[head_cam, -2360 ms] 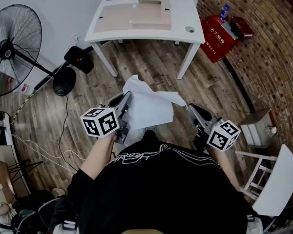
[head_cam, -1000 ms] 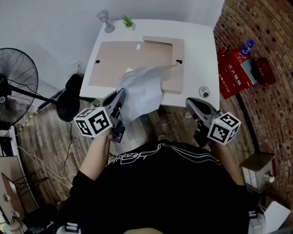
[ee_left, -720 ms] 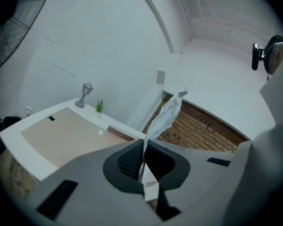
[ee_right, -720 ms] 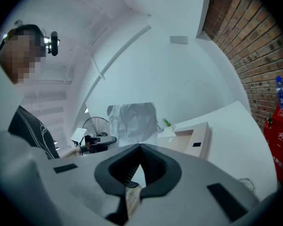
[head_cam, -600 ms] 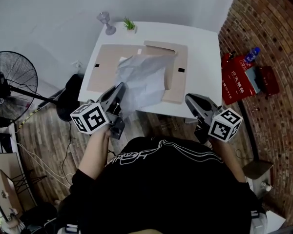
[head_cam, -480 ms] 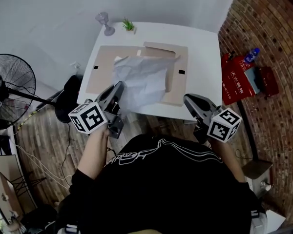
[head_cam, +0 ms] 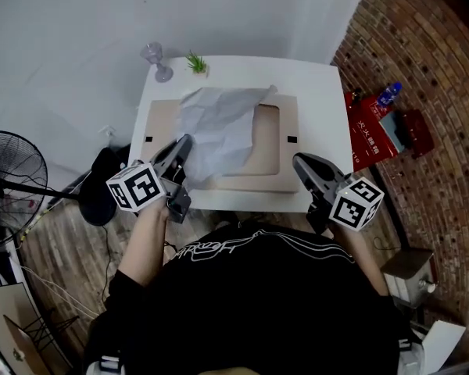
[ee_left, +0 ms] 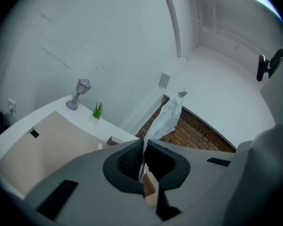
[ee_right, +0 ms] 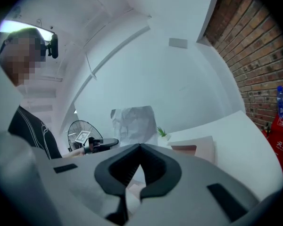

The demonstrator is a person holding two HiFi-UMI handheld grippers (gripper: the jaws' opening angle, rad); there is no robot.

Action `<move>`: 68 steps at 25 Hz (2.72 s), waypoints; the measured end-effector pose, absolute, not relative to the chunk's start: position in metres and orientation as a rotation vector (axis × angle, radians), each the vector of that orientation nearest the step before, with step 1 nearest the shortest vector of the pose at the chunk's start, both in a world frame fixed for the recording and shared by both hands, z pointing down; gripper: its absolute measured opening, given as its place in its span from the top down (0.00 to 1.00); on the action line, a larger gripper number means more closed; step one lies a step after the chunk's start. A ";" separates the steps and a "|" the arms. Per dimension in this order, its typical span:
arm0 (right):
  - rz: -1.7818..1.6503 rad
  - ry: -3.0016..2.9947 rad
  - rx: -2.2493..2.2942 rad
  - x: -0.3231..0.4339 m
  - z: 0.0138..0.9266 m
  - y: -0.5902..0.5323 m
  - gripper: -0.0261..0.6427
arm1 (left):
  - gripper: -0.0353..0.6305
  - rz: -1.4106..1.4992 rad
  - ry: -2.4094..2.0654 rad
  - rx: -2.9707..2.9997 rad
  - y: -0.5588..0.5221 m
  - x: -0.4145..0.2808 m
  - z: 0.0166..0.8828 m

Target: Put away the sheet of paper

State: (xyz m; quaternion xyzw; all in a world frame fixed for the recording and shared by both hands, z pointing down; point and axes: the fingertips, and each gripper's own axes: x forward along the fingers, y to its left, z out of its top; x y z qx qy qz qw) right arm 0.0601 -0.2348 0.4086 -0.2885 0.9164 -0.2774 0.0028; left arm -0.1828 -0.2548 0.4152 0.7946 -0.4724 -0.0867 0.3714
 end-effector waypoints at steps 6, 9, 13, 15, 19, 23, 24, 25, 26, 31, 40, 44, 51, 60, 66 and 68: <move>-0.855 2.862 -1.000 0.047 0.407 -0.249 0.96 | 0.90 -0.221 -1.163 1.992 -0.279 -0.210 0.432; -0.865 2.853 -1.030 0.039 0.411 -0.252 0.96 | 0.90 -0.216 -1.150 1.967 -0.286 -0.223 0.443; -0.872 2.847 -1.064 0.024 0.415 -0.256 0.96 | 0.90 -0.191 -1.136 1.917 -0.292 -0.243 0.468; -0.864 2.842 -1.093 0.017 0.417 -0.258 0.96 | 0.90 -0.170 -1.134 1.893 -0.295 -0.253 0.483; -0.868 2.819 -1.142 0.006 0.426 -0.259 0.96 | 0.90 -0.150 -1.115 1.854 -0.302 -0.267 0.506; -0.896 2.797 -1.167 -0.008 0.437 -0.256 0.96 | 0.90 -0.122 -1.096 1.831 -0.302 -0.278 0.523; -0.900 2.794 -1.169 -0.012 0.439 -0.255 0.96 | 0.90 -0.117 -1.090 1.825 -0.302 -0.280 0.527; -0.904 2.792 -1.168 -0.016 0.441 -0.255 0.96 | 0.90 -0.111 -1.085 1.819 -0.302 -0.283 0.530; -0.908 2.790 -1.166 -0.020 0.442 -0.254 0.96 | 0.90 -0.104 -1.077 1.813 -0.302 -0.285 0.534; -0.916 2.786 -1.182 -0.026 0.448 -0.248 0.96 | 0.90 -0.070 -1.017 1.781 -0.297 -0.285 0.554; -0.930 2.768 -1.251 -0.023 0.451 -0.234 0.96 | 0.90 -0.025 -0.938 1.769 -0.289 -0.278 0.571; -0.935 2.747 -1.270 -0.018 0.454 -0.231 0.96 | 0.90 0.007 -0.908 1.782 -0.289 -0.267 0.574; -0.948 2.752 -1.268 0.001 0.457 -0.233 0.96 | 0.90 0.025 -0.896 1.788 -0.293 -0.240 0.574; -0.987 2.766 -1.188 0.023 0.454 -0.252 0.96 | 0.90 0.079 -0.915 1.758 -0.302 -0.209 0.578; -0.985 2.788 -1.145 0.037 0.449 -0.263 0.96 | 0.90 0.094 -0.919 1.717 -0.308 -0.187 0.584; -0.969 2.795 -1.131 0.041 0.444 -0.267 0.96 | 0.90 0.100 -0.917 1.698 -0.309 -0.182 0.587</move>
